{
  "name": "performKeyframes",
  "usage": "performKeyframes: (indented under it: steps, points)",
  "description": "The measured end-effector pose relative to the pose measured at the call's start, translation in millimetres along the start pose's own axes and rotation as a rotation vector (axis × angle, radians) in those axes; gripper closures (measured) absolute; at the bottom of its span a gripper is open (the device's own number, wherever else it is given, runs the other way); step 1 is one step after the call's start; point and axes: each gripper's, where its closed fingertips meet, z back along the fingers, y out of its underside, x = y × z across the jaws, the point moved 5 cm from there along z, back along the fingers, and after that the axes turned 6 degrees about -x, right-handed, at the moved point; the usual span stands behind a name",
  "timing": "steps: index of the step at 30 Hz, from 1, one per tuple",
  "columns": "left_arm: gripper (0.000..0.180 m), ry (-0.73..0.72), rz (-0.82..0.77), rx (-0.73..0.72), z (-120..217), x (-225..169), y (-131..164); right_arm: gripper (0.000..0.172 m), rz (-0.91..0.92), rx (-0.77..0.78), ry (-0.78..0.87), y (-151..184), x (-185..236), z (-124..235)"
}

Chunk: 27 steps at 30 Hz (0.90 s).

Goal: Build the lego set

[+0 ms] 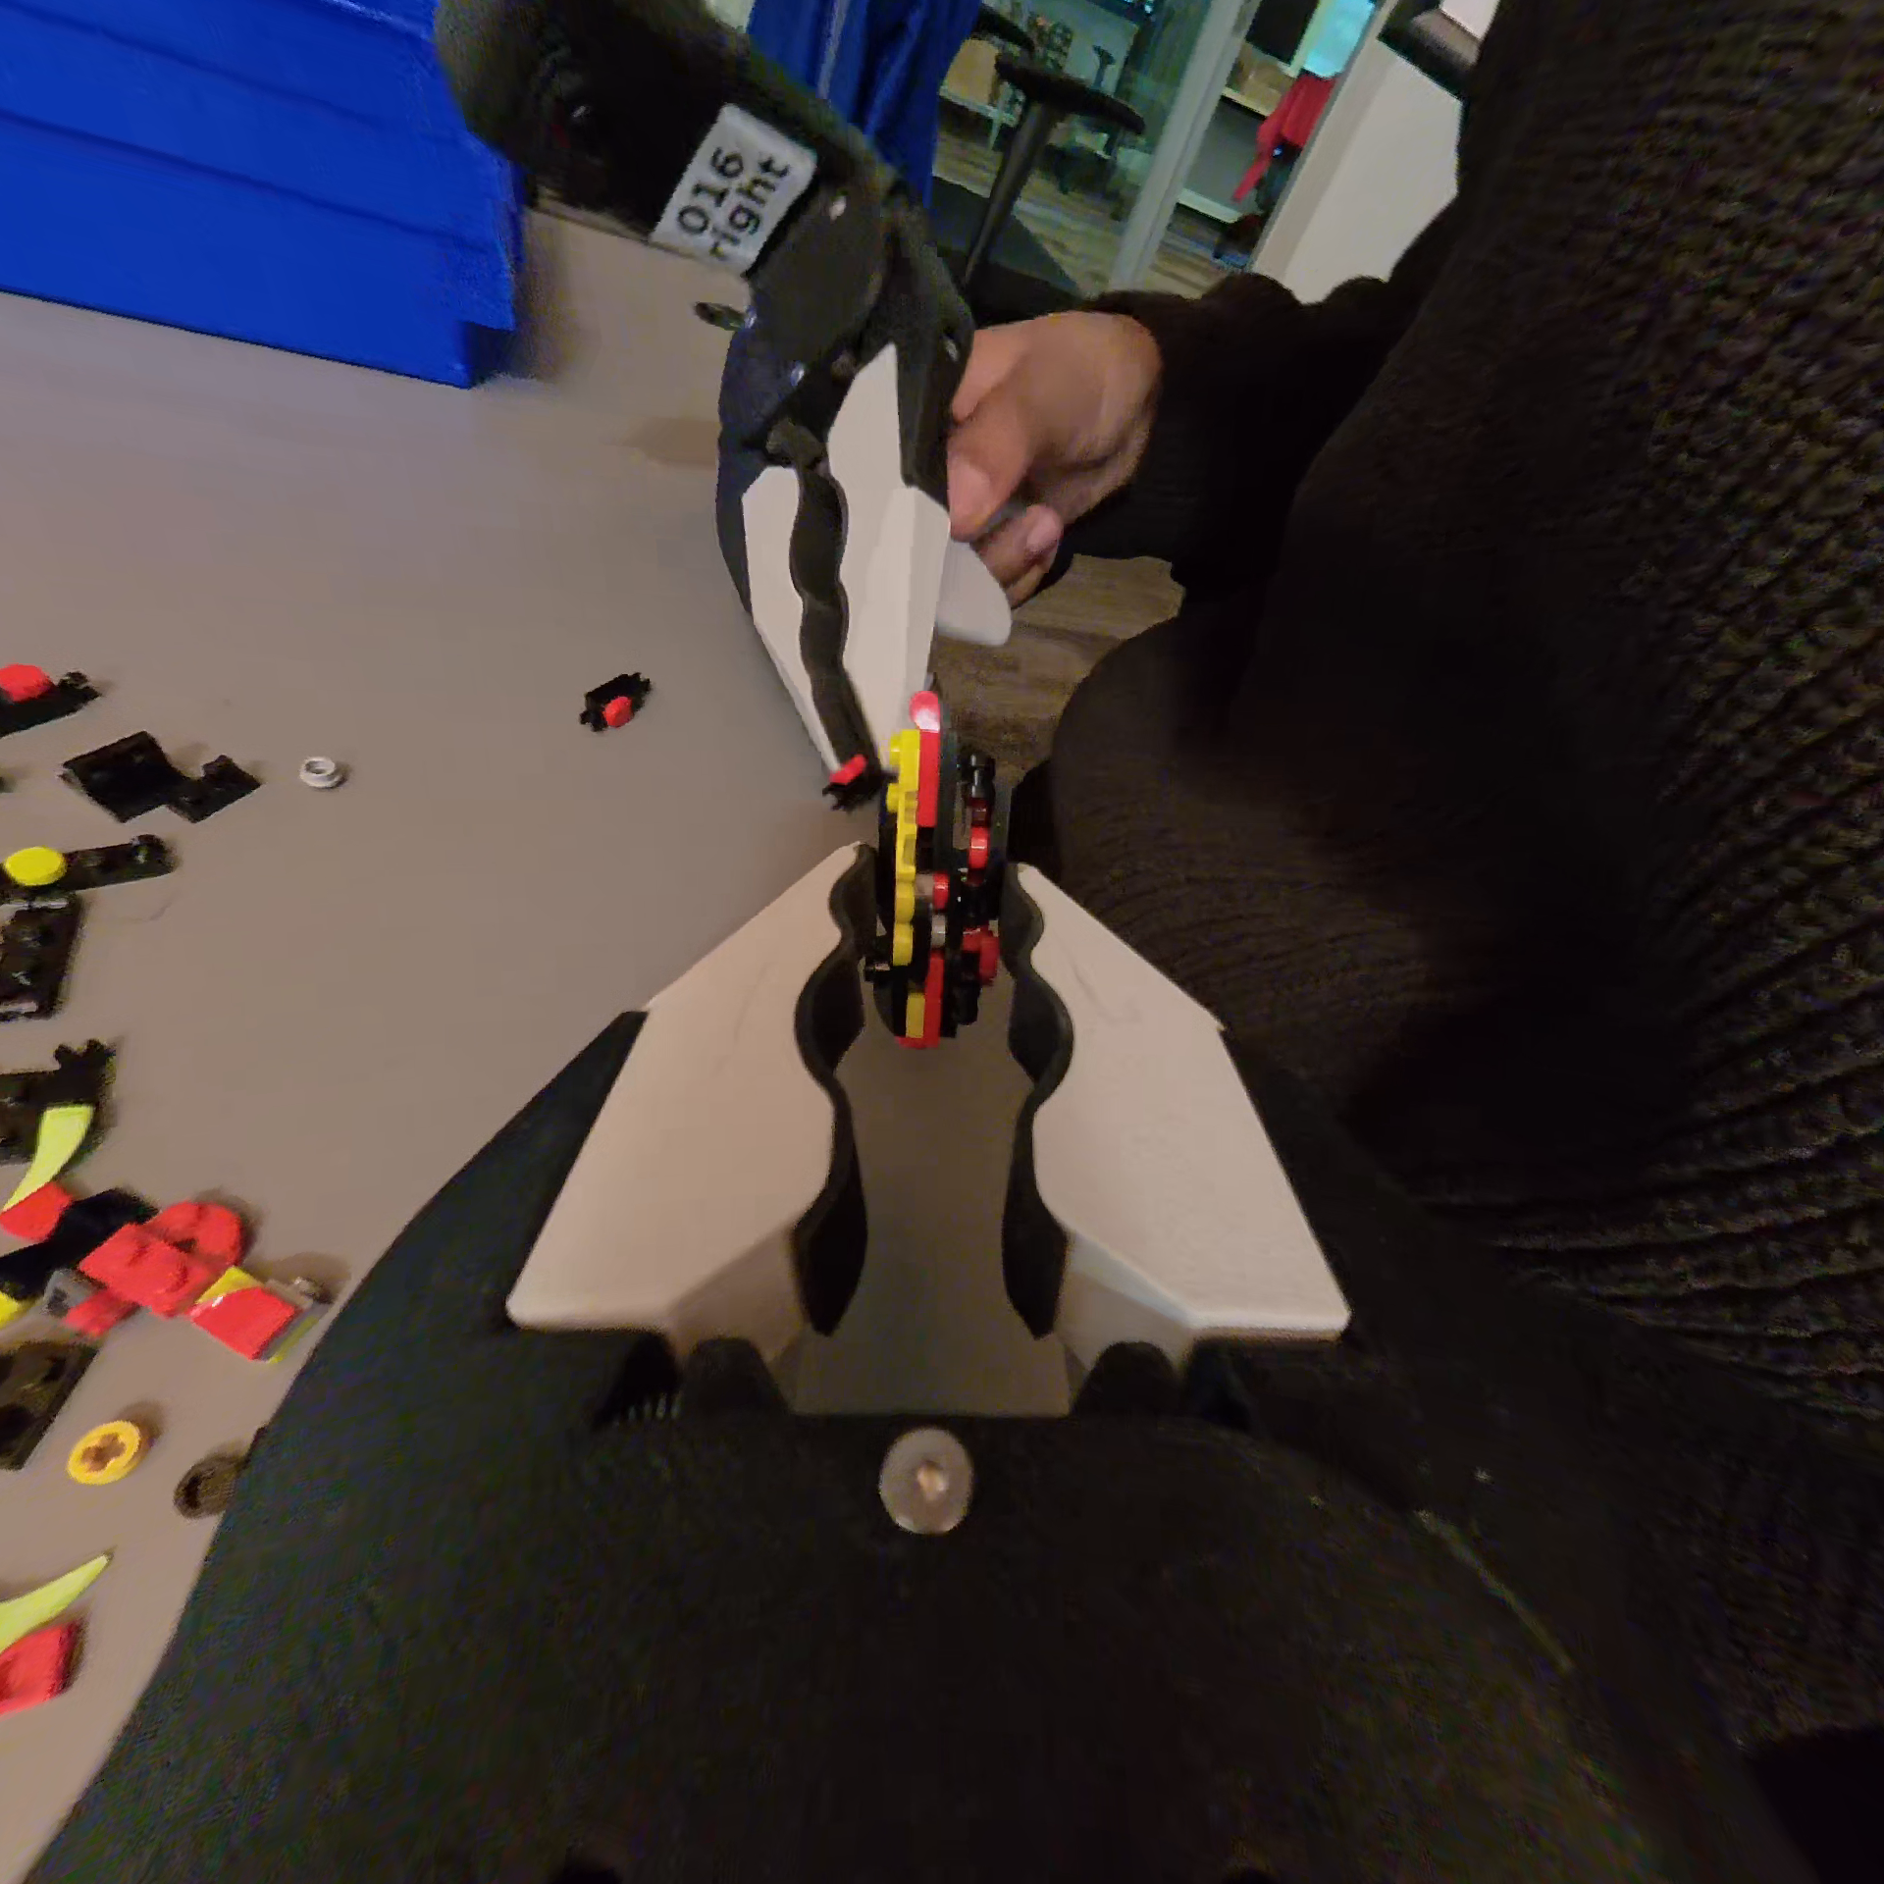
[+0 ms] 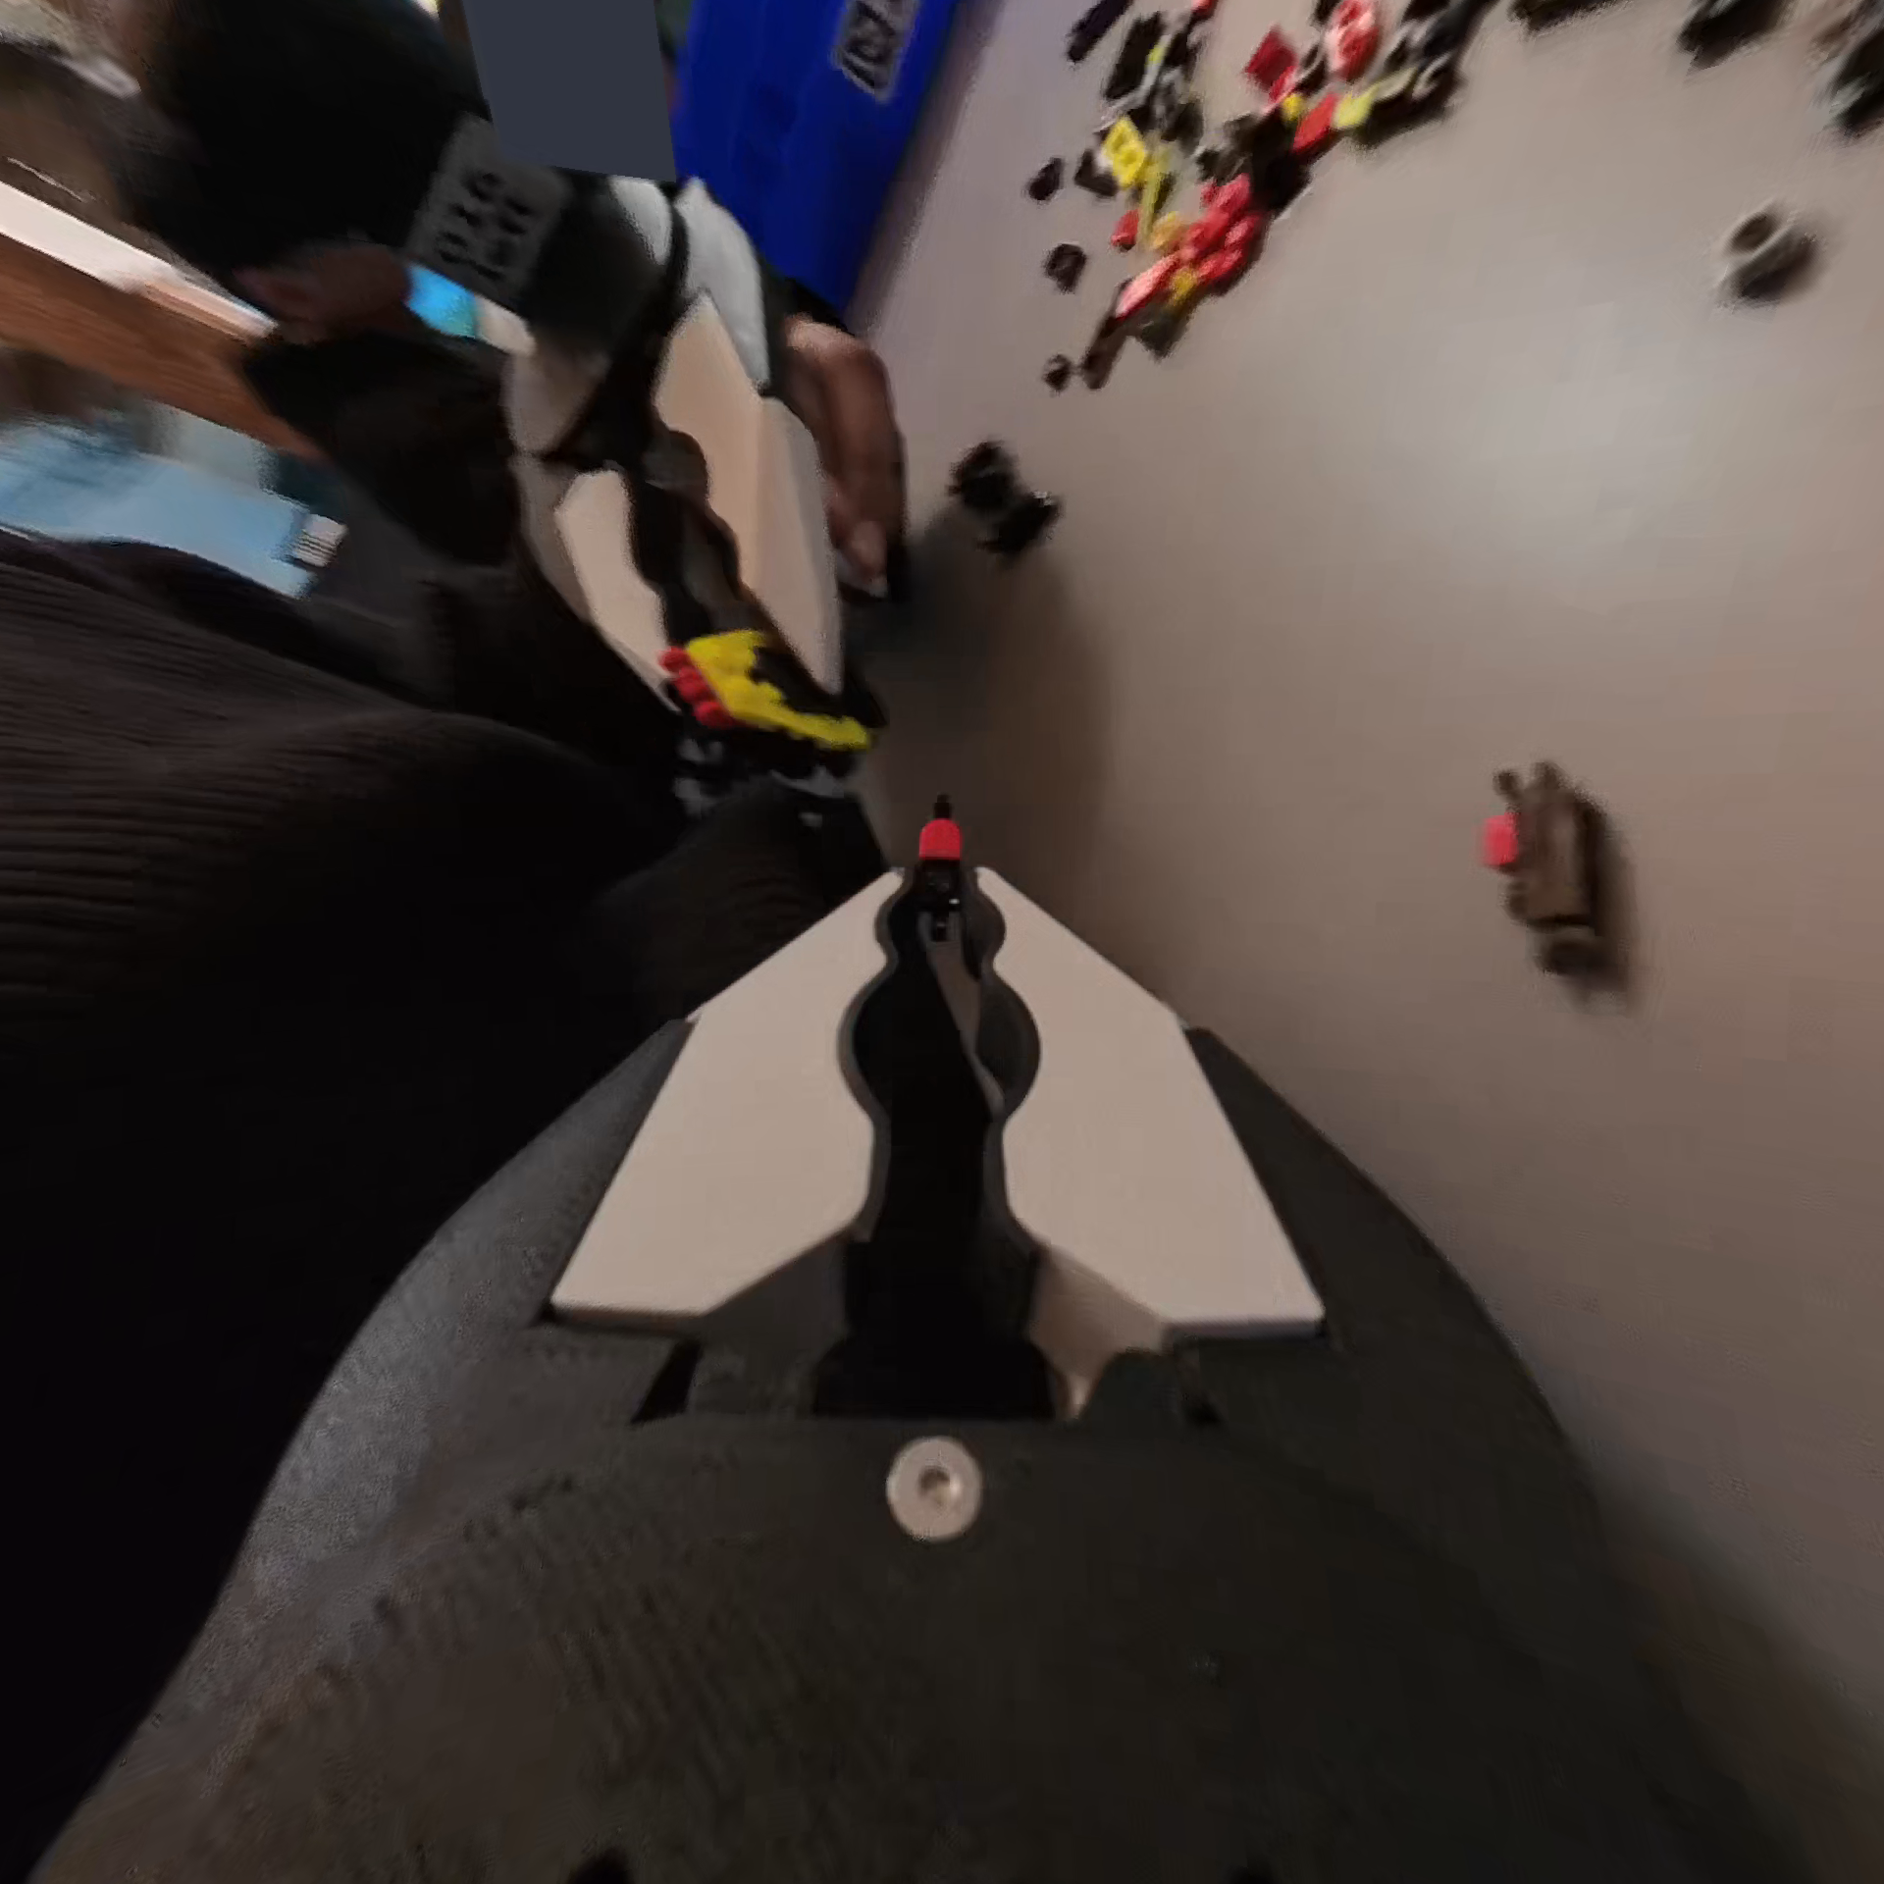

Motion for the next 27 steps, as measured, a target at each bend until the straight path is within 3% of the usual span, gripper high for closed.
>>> performKeyframes:
  steps: [4,27]
  points:
    - [0.159,-0.016,0.010,-0.016,1.4,3.0,-1.5,0.166,0.116,0.004,0.102,-2.3,-2.7,0.8]
    - [0.160,-0.076,0.106,-0.115,10.2,19.3,-7.9,0.166,0.142,-0.084,0.065,-15.3,-0.6,7.2]
